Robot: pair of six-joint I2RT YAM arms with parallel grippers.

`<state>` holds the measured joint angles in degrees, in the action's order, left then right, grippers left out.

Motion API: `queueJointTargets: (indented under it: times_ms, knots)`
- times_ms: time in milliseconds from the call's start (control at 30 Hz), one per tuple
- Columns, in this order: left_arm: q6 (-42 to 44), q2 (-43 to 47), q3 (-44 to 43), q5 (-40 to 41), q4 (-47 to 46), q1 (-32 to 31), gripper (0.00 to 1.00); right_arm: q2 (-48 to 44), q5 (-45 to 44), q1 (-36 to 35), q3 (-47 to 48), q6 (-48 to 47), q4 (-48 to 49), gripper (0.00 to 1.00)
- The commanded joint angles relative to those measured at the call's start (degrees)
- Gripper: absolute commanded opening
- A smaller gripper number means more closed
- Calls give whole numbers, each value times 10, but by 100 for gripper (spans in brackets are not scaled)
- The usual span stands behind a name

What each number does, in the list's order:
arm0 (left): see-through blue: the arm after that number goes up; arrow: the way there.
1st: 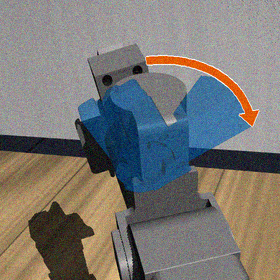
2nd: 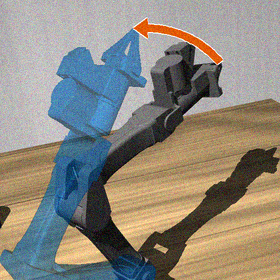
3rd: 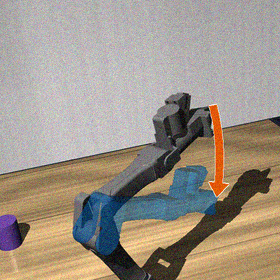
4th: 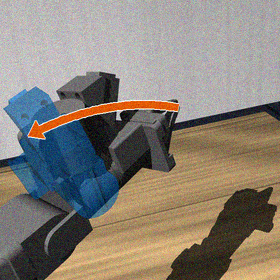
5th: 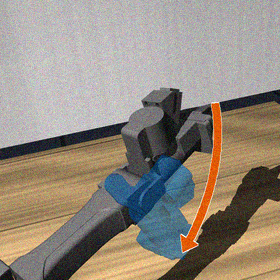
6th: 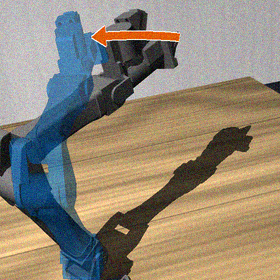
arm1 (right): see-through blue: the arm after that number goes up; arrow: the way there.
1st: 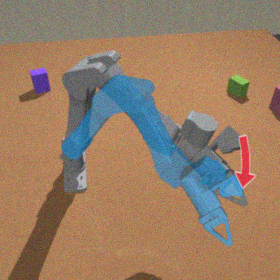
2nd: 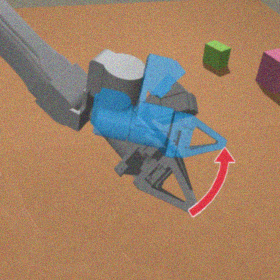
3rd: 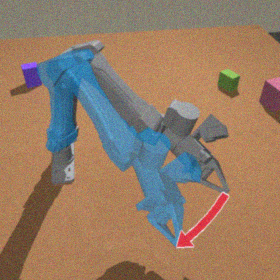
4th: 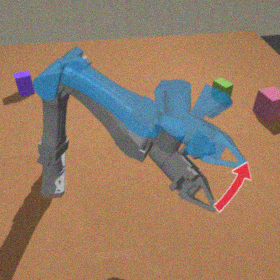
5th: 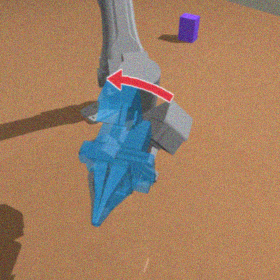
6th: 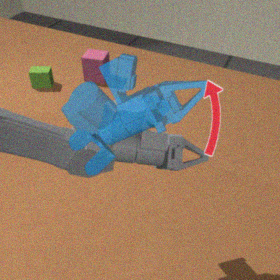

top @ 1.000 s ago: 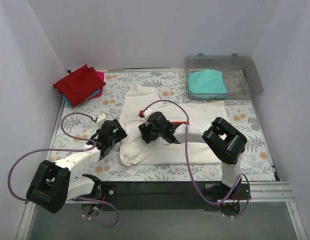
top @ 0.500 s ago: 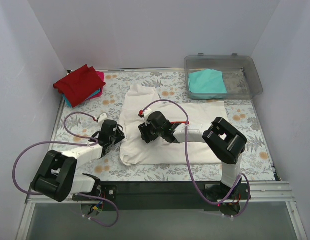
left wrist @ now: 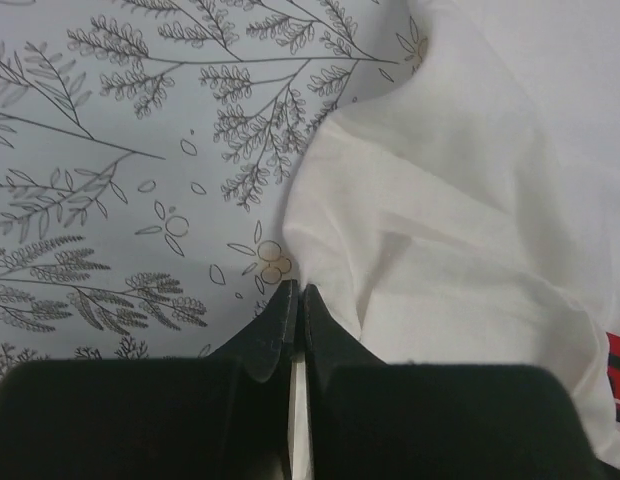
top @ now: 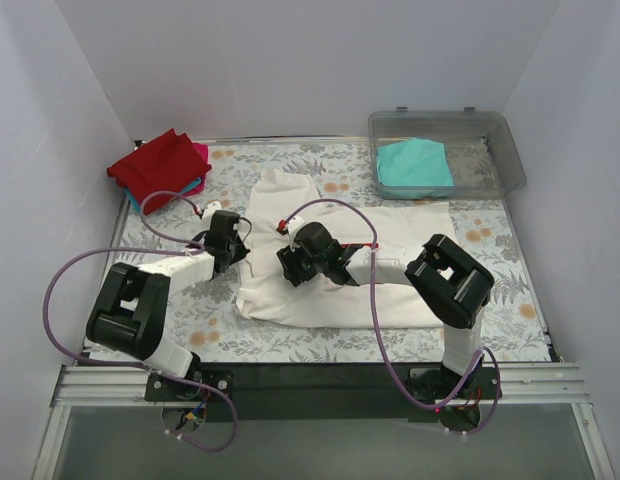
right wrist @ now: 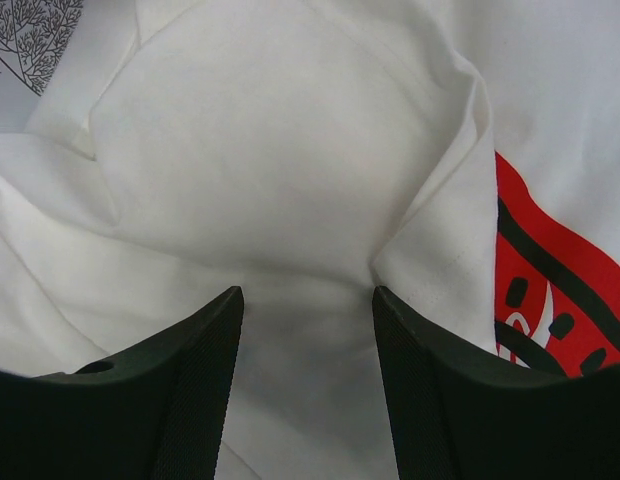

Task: Fold and stack the t-shirts
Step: Fold the tshirt

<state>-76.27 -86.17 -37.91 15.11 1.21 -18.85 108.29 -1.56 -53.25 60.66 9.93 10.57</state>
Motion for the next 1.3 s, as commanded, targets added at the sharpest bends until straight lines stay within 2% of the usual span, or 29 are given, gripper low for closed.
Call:
queueJointTargets:
  times_ms: [0, 167, 333, 467, 567, 633, 667, 733, 767, 867, 1033, 1167, 1267]
  knots:
    - [65, -22, -60, 32, 36, 15, 0, 2, -7, 3, 10, -5, -35, 50]
    - [119, -59, -127, 41, 81, 20, 0, 6, -8, 2, 17, -10, -37, 50]
    - [159, -52, -161, 80, 100, 20, 0, 13, -13, 3, 24, -14, -41, 50]
    - [161, -73, -172, 55, 118, 20, 0, 18, -11, 3, 29, -15, -43, 50]
    - [143, -80, -176, 83, 138, 20, 0, 17, -9, 3, 28, -16, -43, 50]
    - [136, -68, -178, 103, 150, 19, 17, 17, -6, 3, 29, -16, -43, 50]
    - [122, -59, -179, 110, 159, 19, 37, 15, 1, 3, 31, -17, -43, 50]
    - [104, -12, -167, 117, 161, 13, 55, 12, 9, 3, 33, -17, -43, 50]
    - [78, 7, -159, 119, 159, 8, 70, 9, 11, 3, 37, -18, -43, 50]
    - [21, 105, -93, 124, 154, -20, 74, 3, 11, 2, 42, -23, -44, 50]
    - [-52, 299, 52, 98, 158, -81, 75, -3, 11, 2, 47, -30, -47, 50]
    - [-99, 382, 79, 88, 236, -115, 75, 2, 11, 2, 53, -32, -49, 50]
    - [-146, 418, 68, 103, 291, -172, 75, 2, 11, 3, 54, -32, -49, 50]
